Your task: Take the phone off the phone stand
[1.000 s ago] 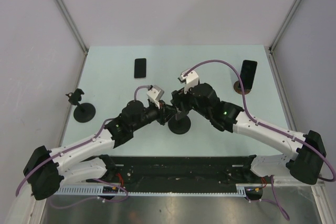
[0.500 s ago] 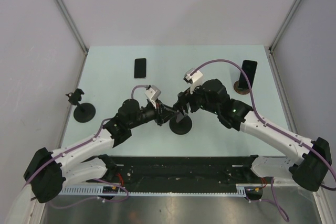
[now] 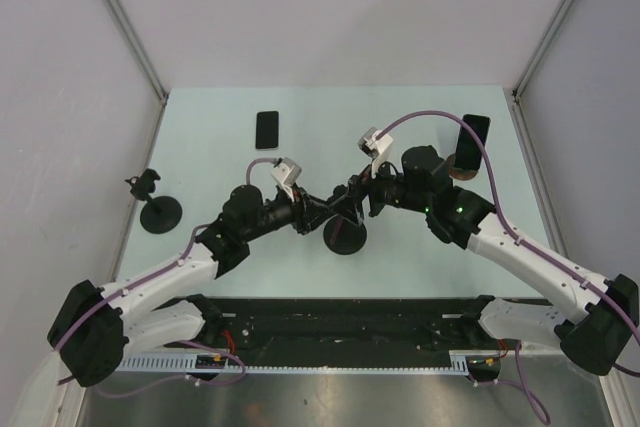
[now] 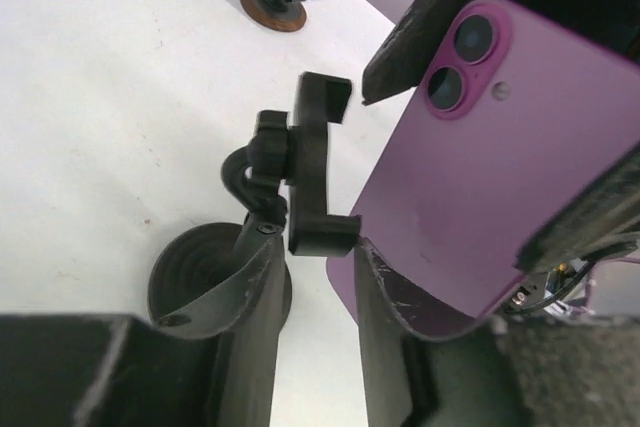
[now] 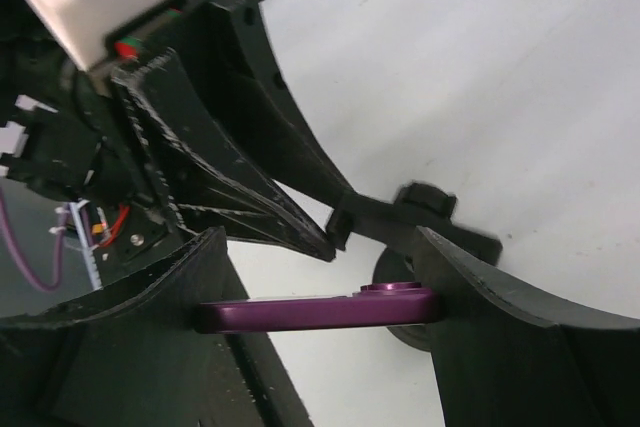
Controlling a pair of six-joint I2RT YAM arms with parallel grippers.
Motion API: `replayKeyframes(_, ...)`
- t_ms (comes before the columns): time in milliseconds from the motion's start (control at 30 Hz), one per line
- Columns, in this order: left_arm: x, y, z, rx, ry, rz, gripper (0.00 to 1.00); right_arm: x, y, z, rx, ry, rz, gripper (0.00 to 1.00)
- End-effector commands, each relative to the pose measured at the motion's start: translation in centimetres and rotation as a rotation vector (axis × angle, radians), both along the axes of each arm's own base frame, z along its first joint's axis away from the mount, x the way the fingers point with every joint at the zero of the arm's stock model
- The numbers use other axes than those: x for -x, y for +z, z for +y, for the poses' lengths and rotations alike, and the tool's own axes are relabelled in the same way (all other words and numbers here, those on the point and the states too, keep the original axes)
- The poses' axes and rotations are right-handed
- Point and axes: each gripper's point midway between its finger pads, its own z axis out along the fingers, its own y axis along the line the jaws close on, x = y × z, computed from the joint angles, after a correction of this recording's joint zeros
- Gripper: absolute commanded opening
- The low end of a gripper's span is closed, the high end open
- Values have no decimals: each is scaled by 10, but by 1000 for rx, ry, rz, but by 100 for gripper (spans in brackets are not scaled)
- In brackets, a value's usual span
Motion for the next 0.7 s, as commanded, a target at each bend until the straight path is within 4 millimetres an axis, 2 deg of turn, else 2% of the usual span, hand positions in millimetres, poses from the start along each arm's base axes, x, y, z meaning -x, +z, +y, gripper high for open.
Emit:
replayKeyframes(0,6,5,-6,5,-39,20,47,12,52,7,-165,71,-68,0)
replayKeyframes(33,6,9,-6,8,-38,6,54,10,57,5,-179,64,-78,0)
replayKeyframes(67,5,13,-6,12,-33,-4,65,10,61,3,-195,62,-74,0)
replayKeyframes(167,4,27,1,29,0,-45,82,9,79,-9,-245,41,-82,0)
replayKeyframes(267,3,41,11,27,40,-90,93,7,97,-21,-275,20,-101,0)
replayKeyframes(300,4,51,16,28,51,-125,95,7,108,-24,-288,16,-119,0)
replayKeyframes(367,1,58,24,6,88,-148,98,5,117,-32,-296,-14,-128,0)
replayKeyframes(500,1,86,40,-20,136,-262,100,-2,138,-45,-324,-82,-151,0)
replayKeyframes(667,8,117,42,-41,114,-389,100,-8,161,-52,-370,-148,-155,0)
